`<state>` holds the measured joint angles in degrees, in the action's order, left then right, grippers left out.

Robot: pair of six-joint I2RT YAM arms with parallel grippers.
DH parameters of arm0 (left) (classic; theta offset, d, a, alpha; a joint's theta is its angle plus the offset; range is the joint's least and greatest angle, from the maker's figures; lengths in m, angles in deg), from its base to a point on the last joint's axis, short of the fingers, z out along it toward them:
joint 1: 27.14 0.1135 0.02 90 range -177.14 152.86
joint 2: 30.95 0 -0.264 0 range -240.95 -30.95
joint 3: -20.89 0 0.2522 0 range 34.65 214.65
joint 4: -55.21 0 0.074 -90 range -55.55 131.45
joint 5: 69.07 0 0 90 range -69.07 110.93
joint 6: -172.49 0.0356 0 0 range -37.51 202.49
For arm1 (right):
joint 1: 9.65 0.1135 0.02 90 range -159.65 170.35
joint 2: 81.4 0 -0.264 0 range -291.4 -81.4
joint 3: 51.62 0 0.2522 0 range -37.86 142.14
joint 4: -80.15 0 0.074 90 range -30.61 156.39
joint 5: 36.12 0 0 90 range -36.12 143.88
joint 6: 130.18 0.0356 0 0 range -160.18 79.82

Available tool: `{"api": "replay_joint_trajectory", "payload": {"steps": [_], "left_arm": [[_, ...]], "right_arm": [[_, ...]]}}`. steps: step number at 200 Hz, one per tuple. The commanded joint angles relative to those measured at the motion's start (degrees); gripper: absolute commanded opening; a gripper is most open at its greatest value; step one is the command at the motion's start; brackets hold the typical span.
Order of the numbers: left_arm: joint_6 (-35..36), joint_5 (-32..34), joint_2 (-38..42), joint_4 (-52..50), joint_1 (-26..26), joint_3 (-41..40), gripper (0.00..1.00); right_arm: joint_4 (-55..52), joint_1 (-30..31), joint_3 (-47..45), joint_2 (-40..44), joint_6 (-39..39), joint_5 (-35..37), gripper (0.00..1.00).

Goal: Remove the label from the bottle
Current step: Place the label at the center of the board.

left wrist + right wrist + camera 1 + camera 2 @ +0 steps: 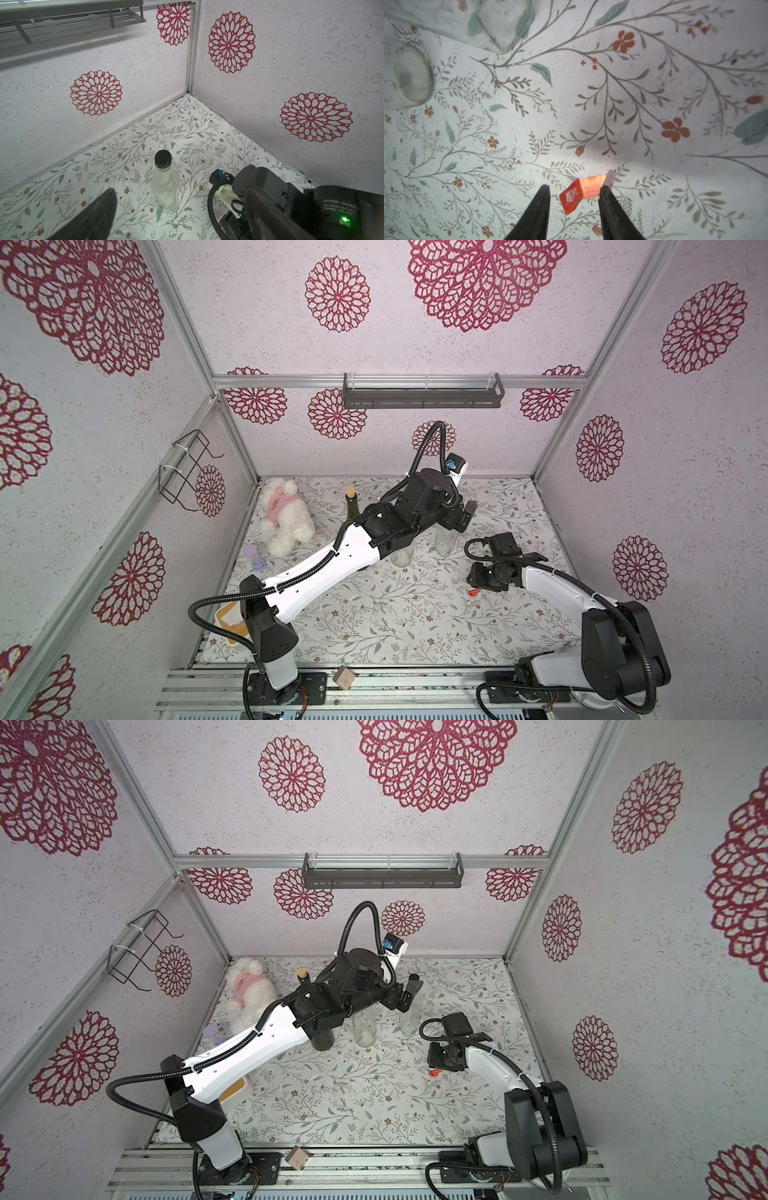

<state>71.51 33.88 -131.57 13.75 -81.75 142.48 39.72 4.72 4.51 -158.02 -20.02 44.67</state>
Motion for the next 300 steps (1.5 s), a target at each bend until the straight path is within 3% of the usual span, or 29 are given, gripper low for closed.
{"api": "replay_joint_trajectory", "payload": {"steps": [1, 135, 252, 300], "left_arm": [[-0.4, -0.2, 1.0, 1.5, 0.6, -0.3, 0.98], [-0.8, 2.2, 5.7, 1.9, 1.2, -4.5, 0.98], [-1.8, 3.9, 11.8, 2.1, 3.1, -10.4, 0.98], [-3.1, 4.2, 15.6, 1.5, 6.3, -13.8, 0.99]], "right_arm": [[-1.8, 0.8, 2.2, 3.2, 1.1, 0.6, 0.43], [3.6, 1.1, -1.2, -4.2, 0.8, -1.2, 0.43], [4.1, -2.6, -3.6, -4.4, 1.4, 2.0, 0.44], [4.0, -3.9, -3.9, -3.1, 0.8, 2.2, 0.45]]}}
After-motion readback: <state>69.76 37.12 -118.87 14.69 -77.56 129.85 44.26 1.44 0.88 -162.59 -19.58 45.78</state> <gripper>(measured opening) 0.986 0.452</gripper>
